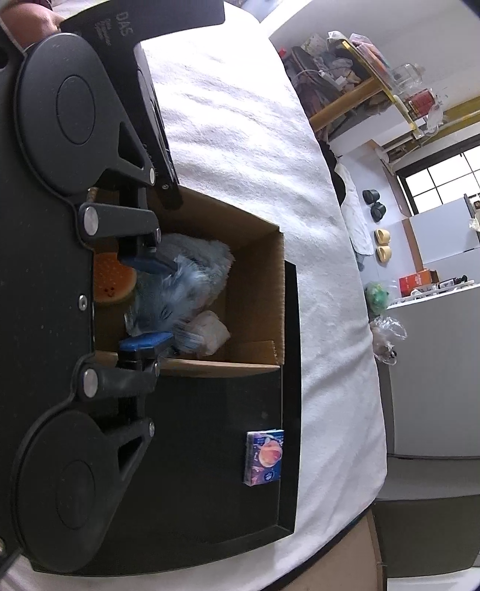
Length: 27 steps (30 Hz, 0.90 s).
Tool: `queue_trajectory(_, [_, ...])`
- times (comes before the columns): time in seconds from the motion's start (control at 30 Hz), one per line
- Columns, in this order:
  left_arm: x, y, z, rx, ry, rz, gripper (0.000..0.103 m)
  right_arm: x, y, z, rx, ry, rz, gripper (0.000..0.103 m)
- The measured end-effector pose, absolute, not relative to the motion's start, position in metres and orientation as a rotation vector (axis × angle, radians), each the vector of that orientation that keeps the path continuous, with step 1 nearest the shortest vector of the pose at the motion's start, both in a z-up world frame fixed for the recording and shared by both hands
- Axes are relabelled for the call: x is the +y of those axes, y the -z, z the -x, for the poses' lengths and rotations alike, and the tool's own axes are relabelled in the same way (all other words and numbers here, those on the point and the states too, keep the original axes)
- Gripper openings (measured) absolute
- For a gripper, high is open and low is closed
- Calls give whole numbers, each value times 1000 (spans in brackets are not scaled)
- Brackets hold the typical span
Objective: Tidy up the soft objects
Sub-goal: 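Carry the denim plush into the box and open the right tool, then grasp the purple planet-printed tissue pack with the right tool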
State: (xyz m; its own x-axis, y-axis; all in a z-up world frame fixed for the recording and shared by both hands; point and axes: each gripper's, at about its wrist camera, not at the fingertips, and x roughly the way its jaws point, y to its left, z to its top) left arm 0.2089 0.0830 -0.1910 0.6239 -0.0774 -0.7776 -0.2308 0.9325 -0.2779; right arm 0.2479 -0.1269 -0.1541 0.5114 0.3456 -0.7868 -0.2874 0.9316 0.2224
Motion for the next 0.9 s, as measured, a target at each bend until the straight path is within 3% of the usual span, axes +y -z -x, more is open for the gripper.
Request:
queue_trajectory(0.67, [79, 182, -207, 890, -104, 357, 12, -157, 155, -245, 947, -323, -87, 37])
queue_trajectory(0.83, [75, 178, -209, 908, -108, 327, 16, -164, 163, -254, 962, -324, -92, 42])
queue_trajectory(0.9, [74, 177, -209, 916, -101, 325, 22, -167, 167, -258, 968, -324, -97, 42])
